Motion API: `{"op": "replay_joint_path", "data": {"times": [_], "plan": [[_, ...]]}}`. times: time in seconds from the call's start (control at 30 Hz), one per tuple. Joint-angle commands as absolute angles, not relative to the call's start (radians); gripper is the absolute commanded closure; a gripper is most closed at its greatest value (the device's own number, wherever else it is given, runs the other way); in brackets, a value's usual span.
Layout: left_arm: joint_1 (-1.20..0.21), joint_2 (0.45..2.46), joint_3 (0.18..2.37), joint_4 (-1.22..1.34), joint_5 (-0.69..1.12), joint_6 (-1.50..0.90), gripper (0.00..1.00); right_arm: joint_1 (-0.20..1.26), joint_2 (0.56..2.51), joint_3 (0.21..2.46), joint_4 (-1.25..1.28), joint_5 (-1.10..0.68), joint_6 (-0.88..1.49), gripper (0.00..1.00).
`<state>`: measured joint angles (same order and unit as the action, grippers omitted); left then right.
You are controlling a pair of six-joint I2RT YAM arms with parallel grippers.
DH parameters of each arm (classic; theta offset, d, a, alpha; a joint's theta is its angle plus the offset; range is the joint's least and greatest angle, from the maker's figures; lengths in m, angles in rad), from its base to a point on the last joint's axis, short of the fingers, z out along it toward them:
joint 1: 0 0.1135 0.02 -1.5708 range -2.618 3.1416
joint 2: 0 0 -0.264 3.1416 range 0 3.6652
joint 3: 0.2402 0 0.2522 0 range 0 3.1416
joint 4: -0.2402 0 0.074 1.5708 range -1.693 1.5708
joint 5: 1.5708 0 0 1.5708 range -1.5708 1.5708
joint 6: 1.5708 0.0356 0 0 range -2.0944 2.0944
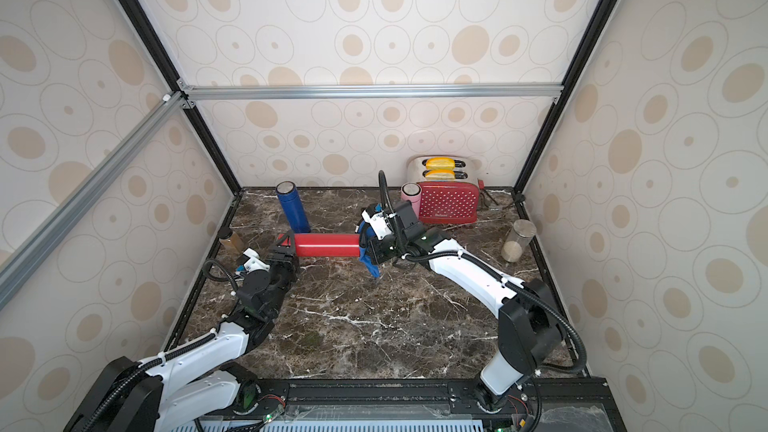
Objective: Wipe the surface of the thermos
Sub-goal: Wipe the dirt from the surface of the thermos.
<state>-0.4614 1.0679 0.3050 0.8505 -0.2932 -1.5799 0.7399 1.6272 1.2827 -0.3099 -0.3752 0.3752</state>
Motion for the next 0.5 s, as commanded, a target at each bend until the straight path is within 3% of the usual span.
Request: {"op": "replay_joint_path", "data": {"times": [0.0,0.47], "plan": [[-0.486,1.058,0.379,0.966,-0.183,-1.608,1.0,0.773,1.665,1.289,-0.231,-0.487,0.381,1.0],[-0.486,1.023,0.356,0.736,-0.12,-1.413,1.0,0.778,1.546,1.439,-0.359,-0.468,0.304,1.0]]}}
